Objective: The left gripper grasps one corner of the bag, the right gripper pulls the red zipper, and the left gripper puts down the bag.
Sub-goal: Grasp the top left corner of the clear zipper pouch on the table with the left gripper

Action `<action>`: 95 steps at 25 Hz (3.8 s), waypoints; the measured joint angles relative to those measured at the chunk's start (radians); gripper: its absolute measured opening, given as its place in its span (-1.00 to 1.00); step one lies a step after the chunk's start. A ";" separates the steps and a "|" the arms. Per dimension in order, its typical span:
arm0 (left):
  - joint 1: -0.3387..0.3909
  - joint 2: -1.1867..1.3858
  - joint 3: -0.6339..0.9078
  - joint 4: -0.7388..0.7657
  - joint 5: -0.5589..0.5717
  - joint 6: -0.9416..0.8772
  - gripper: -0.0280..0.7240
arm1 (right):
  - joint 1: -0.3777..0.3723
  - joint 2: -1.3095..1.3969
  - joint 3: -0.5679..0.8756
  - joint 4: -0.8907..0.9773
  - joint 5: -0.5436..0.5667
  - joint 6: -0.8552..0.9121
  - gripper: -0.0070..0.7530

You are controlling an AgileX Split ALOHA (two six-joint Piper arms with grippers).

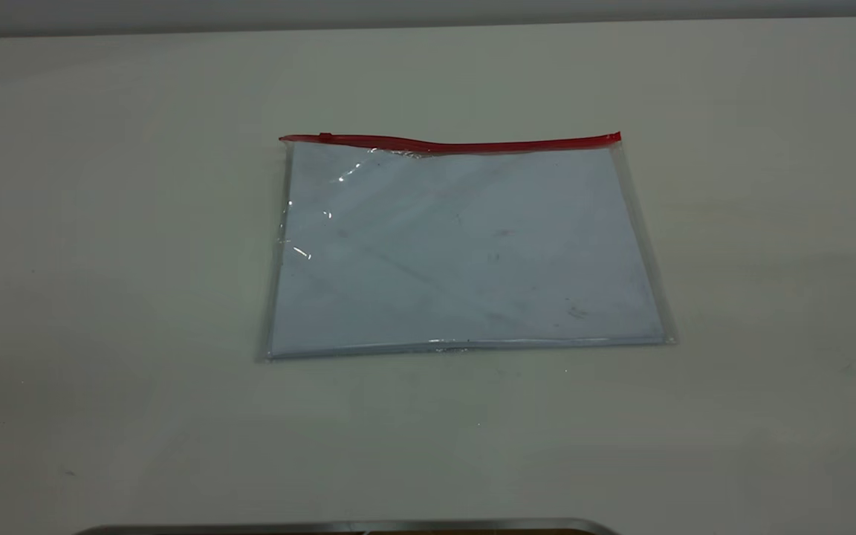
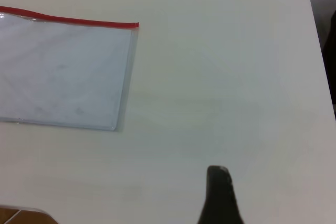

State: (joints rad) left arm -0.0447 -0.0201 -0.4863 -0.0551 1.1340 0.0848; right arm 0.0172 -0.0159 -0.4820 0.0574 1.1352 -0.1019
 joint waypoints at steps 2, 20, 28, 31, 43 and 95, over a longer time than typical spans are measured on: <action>0.000 0.000 0.000 0.000 0.000 0.000 0.61 | 0.000 0.000 0.000 0.001 0.000 0.000 0.56; 0.000 0.702 -0.220 -0.068 -0.295 -0.085 0.61 | 0.000 0.366 -0.141 0.083 -0.138 0.027 0.56; 0.000 1.186 -0.294 -0.160 -0.552 -0.028 0.61 | 0.000 0.679 -0.154 0.094 -0.281 0.027 0.56; 0.000 1.349 -0.330 -0.236 -0.643 0.028 0.61 | 0.000 0.754 -0.154 0.110 -0.316 0.026 0.56; 0.000 1.903 -0.608 -0.581 -0.721 0.467 0.61 | 0.000 1.021 -0.156 0.154 -0.528 -0.158 0.56; -0.036 2.586 -0.970 -1.471 -0.361 1.847 -0.78 | 0.000 1.379 -0.280 0.378 -0.602 -0.506 0.56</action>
State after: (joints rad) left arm -0.0806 2.5664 -1.4565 -1.5257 0.7725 1.9322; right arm 0.0172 1.3630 -0.7617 0.4353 0.5334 -0.6081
